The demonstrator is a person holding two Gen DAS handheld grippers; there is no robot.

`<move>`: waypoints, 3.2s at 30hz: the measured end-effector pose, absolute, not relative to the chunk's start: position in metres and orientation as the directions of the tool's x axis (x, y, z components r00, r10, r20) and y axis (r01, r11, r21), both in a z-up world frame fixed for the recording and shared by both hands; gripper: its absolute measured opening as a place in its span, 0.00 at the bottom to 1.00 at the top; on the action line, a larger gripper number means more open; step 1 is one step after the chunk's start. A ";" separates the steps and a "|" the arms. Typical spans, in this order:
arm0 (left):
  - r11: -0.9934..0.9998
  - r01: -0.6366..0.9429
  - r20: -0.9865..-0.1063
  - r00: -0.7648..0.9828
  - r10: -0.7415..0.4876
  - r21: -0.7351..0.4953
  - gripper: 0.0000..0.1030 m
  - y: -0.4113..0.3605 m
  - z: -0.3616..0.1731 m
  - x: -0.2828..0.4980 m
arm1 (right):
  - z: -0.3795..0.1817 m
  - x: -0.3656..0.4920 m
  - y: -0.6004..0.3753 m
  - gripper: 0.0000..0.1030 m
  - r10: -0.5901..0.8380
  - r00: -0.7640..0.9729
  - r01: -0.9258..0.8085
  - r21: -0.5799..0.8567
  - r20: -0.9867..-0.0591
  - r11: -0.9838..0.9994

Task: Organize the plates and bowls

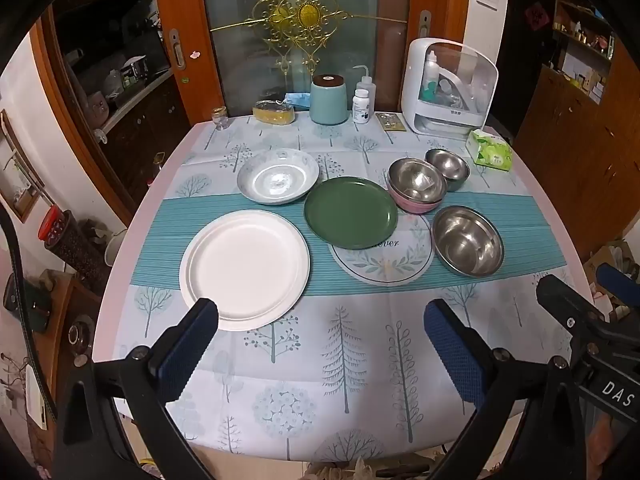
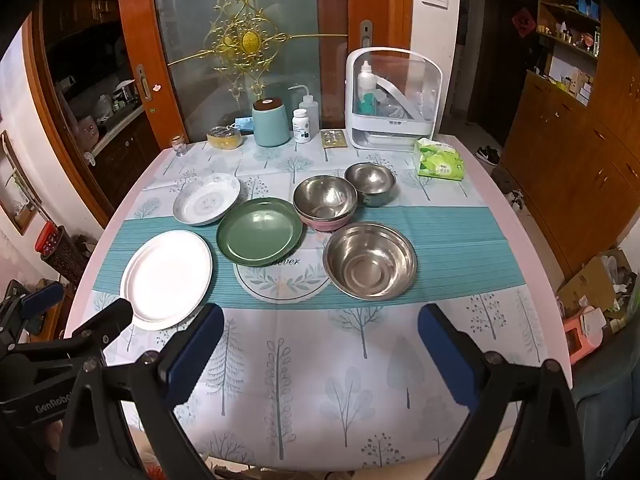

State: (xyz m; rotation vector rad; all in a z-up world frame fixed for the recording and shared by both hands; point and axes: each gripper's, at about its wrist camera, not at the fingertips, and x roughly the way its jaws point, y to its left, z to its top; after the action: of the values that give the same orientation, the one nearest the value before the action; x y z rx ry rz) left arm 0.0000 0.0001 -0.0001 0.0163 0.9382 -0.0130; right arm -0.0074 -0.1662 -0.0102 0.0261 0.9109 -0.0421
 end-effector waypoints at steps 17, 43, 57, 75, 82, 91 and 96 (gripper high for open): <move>0.999 0.033 -0.810 0.585 -0.031 -0.015 0.99 -0.004 0.003 -0.001 | -0.011 -0.010 -0.168 0.95 -0.020 0.612 0.047 0.012 -0.791 0.999; 0.999 0.042 -0.822 0.567 -0.052 -0.034 0.99 -0.010 -0.004 0.003 | -0.010 -0.009 -0.173 0.95 -0.017 0.609 0.047 0.014 -0.793 0.999; 0.999 0.033 -0.830 0.556 -0.038 -0.023 0.99 -0.011 -0.010 0.007 | -0.012 -0.006 -0.173 0.95 -0.011 0.609 0.037 0.014 -0.793 0.999; 1.000 0.011 -0.836 0.548 -0.015 -0.011 0.99 -0.015 -0.010 0.007 | -0.012 0.000 -0.177 0.95 0.011 0.609 0.014 0.025 -0.793 1.000; 1.000 0.007 -0.837 0.548 -0.010 -0.008 0.99 -0.014 -0.011 0.006 | -0.013 0.002 -0.178 0.95 0.023 0.606 0.005 0.033 -0.795 0.999; 1.000 0.005 -0.837 0.547 -0.010 -0.008 0.99 -0.014 -0.011 0.007 | -0.013 0.003 -0.179 0.95 0.022 0.605 0.006 0.032 -0.796 0.999; 1.000 0.004 -0.836 0.549 -0.009 -0.009 0.99 -0.014 -0.011 0.006 | -0.013 0.003 -0.179 0.95 0.023 0.606 0.004 0.032 -0.795 0.999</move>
State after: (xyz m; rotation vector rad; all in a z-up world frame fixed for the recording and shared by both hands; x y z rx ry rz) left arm 0.0065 -0.0138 -0.0107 -0.0065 0.9902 -0.0077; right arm 0.0032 -0.1787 -0.0133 0.0313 0.9196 0.0111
